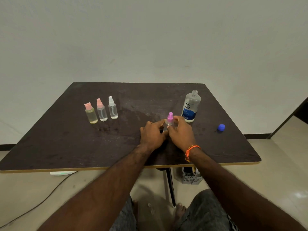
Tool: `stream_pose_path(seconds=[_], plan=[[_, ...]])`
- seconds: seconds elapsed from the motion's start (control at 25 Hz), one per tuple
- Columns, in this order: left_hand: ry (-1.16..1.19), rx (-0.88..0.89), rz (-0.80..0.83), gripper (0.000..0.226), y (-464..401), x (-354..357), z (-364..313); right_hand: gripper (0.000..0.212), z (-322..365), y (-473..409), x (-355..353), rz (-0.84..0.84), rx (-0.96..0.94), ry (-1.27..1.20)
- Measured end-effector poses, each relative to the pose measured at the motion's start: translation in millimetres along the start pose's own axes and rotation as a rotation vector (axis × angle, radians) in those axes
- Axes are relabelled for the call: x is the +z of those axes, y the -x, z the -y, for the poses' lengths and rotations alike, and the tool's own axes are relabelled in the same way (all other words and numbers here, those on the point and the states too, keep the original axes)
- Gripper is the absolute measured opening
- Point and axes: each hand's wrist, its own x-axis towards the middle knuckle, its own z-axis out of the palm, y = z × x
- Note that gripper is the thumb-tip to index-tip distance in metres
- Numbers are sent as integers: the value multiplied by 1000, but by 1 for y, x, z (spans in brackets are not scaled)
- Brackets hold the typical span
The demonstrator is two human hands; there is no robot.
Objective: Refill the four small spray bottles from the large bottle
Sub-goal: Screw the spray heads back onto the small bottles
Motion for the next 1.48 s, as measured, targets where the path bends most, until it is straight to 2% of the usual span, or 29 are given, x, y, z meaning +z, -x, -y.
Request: stream_pose_path(seconds=[0.24, 0.56, 0.76, 0.96, 1.08, 1.28, 1.48], plan=[[-120, -24, -39, 38, 4, -12, -8, 47, -6, -6, -6, 102, 43, -92], [-142, -127, -147, 18, 8, -41, 26, 44, 26, -35, 36, 203, -87, -89], [-164, -181, -201, 31, 10, -63, 47, 46, 51, -58, 78, 228, -121, -119], [-126, -274, -186, 64, 2, -74, 71, 48, 74, -81, 112, 255, -129, -93], [-141, -316, -176, 74, -3, -81, 77, 49, 81, -93, 127, 270, -139, -82], [-135, -314, -157, 72, -6, -86, 78, 48, 89, -105, 144, 283, -150, -94], [-118, -290, -157, 55, -4, -85, 77, 55, 88, -102, 148, 287, -131, -97]])
